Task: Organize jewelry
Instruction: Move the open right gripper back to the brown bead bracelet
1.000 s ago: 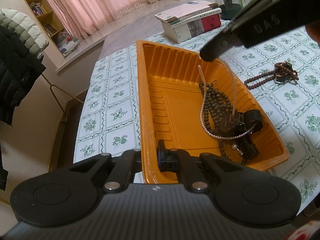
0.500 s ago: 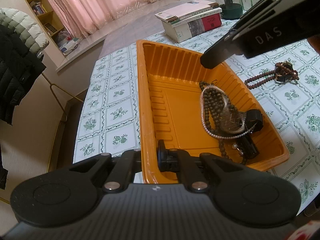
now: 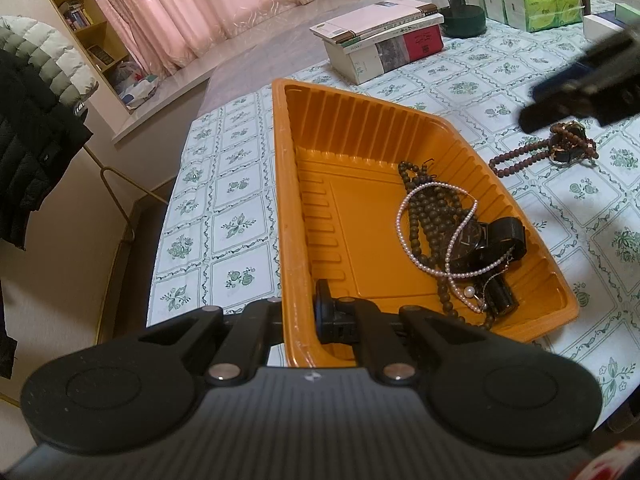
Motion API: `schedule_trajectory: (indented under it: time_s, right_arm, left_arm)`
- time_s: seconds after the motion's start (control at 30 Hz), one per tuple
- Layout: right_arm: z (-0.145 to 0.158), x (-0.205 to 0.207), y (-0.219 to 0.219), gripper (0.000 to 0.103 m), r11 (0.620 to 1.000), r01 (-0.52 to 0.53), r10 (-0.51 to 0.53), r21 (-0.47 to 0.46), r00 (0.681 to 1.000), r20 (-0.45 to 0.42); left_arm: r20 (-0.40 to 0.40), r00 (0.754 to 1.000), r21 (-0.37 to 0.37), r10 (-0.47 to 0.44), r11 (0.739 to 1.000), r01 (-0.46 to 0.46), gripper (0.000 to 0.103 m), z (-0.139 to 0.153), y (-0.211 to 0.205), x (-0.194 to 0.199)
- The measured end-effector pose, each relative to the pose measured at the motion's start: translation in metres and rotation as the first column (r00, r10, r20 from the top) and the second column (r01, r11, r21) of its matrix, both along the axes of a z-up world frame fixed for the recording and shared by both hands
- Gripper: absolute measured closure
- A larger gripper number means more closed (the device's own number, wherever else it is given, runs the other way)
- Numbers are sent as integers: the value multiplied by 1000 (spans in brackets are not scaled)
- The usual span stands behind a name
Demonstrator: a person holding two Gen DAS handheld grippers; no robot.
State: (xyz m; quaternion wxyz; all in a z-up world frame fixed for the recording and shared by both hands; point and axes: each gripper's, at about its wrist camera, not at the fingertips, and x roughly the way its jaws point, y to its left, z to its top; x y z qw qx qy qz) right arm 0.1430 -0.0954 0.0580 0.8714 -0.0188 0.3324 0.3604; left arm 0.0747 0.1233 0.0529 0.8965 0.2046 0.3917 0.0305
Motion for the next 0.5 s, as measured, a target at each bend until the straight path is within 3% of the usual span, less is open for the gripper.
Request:
schedule_trajectory:
  time_s: [0.17, 0.5]
  right_arm:
    - [-22, -6, -48, 57, 991, 130, -131, -31, 991, -35]
    - [-58, -12, -136, 57, 933, 343, -349, -110, 936, -48]
  left_arm:
    - [-1, 1000, 4, -1, 1000, 1, 99, 1, -1, 0]
    - [-2, 1000, 15, -3, 1000, 3, 99, 3, -4, -1]
